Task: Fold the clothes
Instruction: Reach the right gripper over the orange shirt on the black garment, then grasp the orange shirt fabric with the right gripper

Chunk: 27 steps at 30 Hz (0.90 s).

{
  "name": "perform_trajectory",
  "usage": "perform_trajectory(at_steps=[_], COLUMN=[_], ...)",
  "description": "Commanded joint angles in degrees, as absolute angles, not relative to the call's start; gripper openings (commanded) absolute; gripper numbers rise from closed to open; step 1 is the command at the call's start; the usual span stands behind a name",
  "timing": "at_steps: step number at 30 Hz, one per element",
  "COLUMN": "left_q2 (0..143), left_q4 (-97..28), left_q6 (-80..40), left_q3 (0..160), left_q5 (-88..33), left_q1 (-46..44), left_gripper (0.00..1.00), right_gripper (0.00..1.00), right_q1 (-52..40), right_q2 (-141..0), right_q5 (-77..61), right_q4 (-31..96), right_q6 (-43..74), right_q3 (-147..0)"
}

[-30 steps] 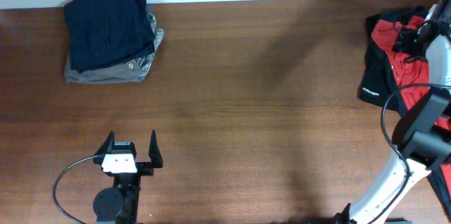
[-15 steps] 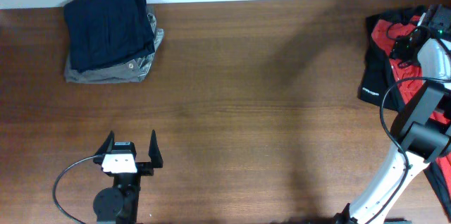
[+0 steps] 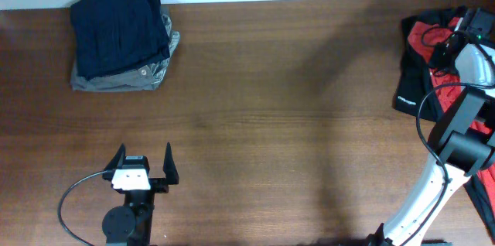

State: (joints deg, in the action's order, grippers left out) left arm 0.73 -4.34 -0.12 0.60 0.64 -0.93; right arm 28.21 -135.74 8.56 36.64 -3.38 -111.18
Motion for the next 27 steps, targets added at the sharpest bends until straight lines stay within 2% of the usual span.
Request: perform_trajectory(at_steps=[1,4,13,27], left_q2=[0.34,0.34,0.34,0.34], left_q4=[-4.78,-4.80,-4.78,-4.78], left_q6=[-0.64,-0.64,-0.64,-0.64], left_q3=[0.54,0.54,0.54,0.54], left_q5=[-0.03,-0.01,-0.01,-0.03], left_q1=[-0.58,-0.58,-0.58,-0.58], left_gripper=[0.99,0.99,0.99,0.99], right_gripper=[0.32,0.25,0.22,0.09], right_q1=[28.58,28.58,28.51,26.83], right_q2=[-136.75,-136.73,-133.21,-126.04], right_q5=[9.74,9.74,9.06,-16.58], right_q4=[36.42,36.64,38.15,45.39], right_q6=[-2.76,-2.55,1.39,3.95], right_q3=[-112.03,-112.05,-112.20,-112.20])
